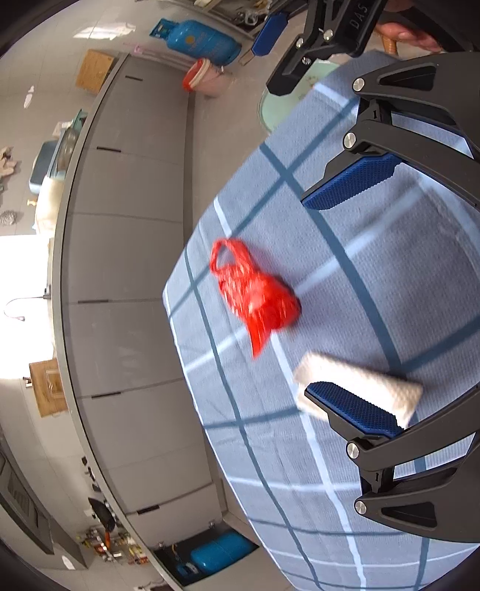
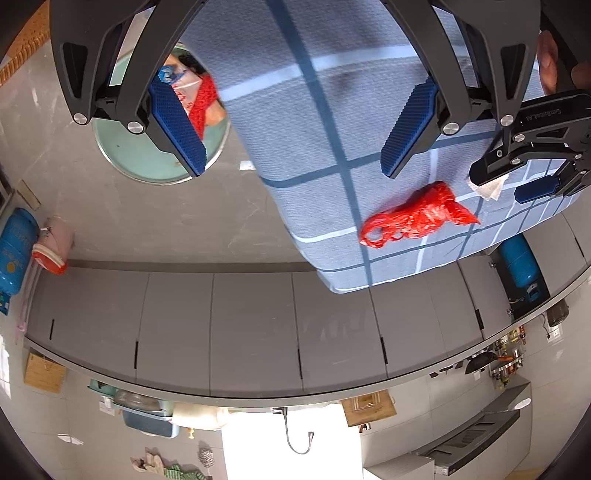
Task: Collect trash
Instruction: 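Move both open tools back over the white paper towel and red bag on the table, then grasp the white paper towel with the left tool while the right tool grasps the red bag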
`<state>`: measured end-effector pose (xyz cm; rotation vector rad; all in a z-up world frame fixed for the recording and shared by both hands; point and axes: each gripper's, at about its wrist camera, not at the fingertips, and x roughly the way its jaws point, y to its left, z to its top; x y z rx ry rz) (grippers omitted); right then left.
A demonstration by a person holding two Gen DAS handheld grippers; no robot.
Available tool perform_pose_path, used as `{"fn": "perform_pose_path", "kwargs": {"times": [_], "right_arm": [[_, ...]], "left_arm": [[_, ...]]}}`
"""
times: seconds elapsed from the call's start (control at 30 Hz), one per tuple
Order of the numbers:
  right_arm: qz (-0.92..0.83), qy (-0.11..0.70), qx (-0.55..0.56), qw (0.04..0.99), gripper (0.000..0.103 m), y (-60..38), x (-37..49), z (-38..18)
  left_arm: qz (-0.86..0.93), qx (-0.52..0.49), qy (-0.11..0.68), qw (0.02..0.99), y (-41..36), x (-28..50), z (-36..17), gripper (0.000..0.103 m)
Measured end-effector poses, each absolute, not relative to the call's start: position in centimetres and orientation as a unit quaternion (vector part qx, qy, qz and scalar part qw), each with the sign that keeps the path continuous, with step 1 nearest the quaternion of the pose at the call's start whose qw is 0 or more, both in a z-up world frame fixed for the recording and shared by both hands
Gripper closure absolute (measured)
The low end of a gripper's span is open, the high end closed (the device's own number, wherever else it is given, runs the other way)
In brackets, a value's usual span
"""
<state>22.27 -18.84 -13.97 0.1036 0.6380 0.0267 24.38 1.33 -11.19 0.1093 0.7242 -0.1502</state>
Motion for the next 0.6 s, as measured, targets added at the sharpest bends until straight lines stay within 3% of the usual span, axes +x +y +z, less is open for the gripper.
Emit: {"fn": "perform_pose_path", "kwargs": {"times": [0.33, 0.6], "right_arm": [[0.041, 0.321, 0.049, 0.945, 0.009, -16.1, 23.4, -14.7], [0.052, 0.327, 0.049, 0.942, 0.008, -15.0, 24.1, -15.4]], "left_arm": [[-0.001, 0.026, 0.380, 0.924, 8.8, 25.2, -12.8, 0.010], [-0.007, 0.008, 0.404, 0.915, 9.8, 26.7, -14.9, 0.011]]}}
